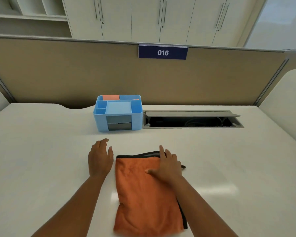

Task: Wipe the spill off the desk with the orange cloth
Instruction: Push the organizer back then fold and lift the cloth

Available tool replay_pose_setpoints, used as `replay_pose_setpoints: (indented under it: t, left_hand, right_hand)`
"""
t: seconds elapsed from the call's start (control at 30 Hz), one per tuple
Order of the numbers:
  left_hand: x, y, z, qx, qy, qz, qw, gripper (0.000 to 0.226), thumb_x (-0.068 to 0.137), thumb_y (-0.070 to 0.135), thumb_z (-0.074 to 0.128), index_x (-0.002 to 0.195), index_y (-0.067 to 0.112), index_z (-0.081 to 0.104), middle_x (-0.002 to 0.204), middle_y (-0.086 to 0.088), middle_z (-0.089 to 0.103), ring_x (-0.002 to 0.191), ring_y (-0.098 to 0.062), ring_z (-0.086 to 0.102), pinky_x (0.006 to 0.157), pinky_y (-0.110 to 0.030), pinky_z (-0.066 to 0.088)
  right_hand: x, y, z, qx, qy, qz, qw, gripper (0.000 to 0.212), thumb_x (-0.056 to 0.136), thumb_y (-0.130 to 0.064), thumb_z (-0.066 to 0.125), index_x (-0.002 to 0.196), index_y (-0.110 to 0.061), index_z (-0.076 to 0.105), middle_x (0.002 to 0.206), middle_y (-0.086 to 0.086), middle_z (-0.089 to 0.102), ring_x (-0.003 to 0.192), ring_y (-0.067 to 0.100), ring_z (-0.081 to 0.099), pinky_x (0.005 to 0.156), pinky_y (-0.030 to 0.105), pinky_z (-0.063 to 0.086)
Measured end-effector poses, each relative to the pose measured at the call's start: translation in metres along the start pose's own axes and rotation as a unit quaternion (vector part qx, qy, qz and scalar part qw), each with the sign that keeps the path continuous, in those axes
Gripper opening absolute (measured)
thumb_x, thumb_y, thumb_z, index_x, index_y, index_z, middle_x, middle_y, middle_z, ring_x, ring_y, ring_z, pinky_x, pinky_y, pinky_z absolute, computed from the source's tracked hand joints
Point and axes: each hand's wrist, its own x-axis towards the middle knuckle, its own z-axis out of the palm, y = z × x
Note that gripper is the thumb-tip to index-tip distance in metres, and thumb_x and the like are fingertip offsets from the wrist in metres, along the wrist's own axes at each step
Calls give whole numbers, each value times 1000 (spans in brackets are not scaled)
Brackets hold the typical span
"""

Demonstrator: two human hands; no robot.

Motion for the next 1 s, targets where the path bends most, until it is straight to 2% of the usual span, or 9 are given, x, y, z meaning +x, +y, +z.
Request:
replay_pose_setpoints:
  t: [0.1,0.2,0.33,0.43,0.6,0.73,0.87,0.93,1.0]
  left_hand:
    - [-12,3,-12,15,1,5,1000,28,84,8,56,110,-1,57,111,-25,62,100,-40,58,85,-48,49]
    - [-19,2,-26,24,5,12,1000,27,83,6,57,108,-1,58,109,-25,63,98,-41,58,82,-48,50]
    - [-30,-1,-41,21,-27,-9,999,23,83,4,55,105,0,59,105,-26,63,95,-40,58,79,-46,50]
    - [-35,-1,-46,10,-103,-54,993,22,86,7,49,106,3,58,108,-22,63,98,-36,58,81,-41,48]
    - [-44,1,-50,-27,-209,-158,965,19,86,12,47,93,4,63,96,-17,69,89,-32,62,77,-35,48]
    - [-53,7,-56,-120,-322,-288,894,33,89,20,46,69,0,63,68,-15,65,48,-24,54,54,-27,47]
    - [-69,21,-65,-137,-436,-289,841,20,83,23,51,75,7,59,78,-9,67,55,-17,52,50,-21,37]
    - [-74,23,-62,-133,-466,-274,831,15,76,23,58,74,9,56,74,-7,61,51,-14,40,46,-20,29]
    - [-79,25,-58,-125,-469,-267,833,22,74,25,65,73,8,51,66,-6,53,48,-13,33,42,-20,24]
  right_hand:
    - [-11,-9,4,-91,94,-89,987,83,83,-48,58,146,-33,7,158,10,-6,144,33,6,115,50,12]
    - [-30,-27,12,-113,68,-233,964,54,89,-39,50,140,-28,32,155,6,20,144,28,10,117,45,6]
    - [-58,-40,30,-60,-3,-92,994,91,73,-71,49,143,-19,24,155,14,15,143,35,10,116,50,9]
    - [-73,-50,37,-61,-13,-38,997,99,72,-69,53,146,-16,13,156,17,3,143,38,6,116,51,11]
    - [-83,-66,44,-25,-15,-32,999,69,84,-44,57,137,-10,30,150,15,23,127,31,39,99,39,42]
    - [-80,-73,42,47,-9,-14,999,34,87,-24,59,115,-7,51,123,11,55,94,20,50,81,30,45]
    - [-74,-75,26,23,-96,-41,994,11,87,-16,56,87,-5,60,91,12,64,83,28,60,62,28,41]
    - [-66,-71,13,95,-110,-31,989,15,86,-11,49,74,-10,58,93,18,65,74,29,63,58,27,43]
    - [-57,-69,1,94,-72,-26,993,18,87,-11,46,80,-7,62,113,19,65,60,16,52,56,24,43]
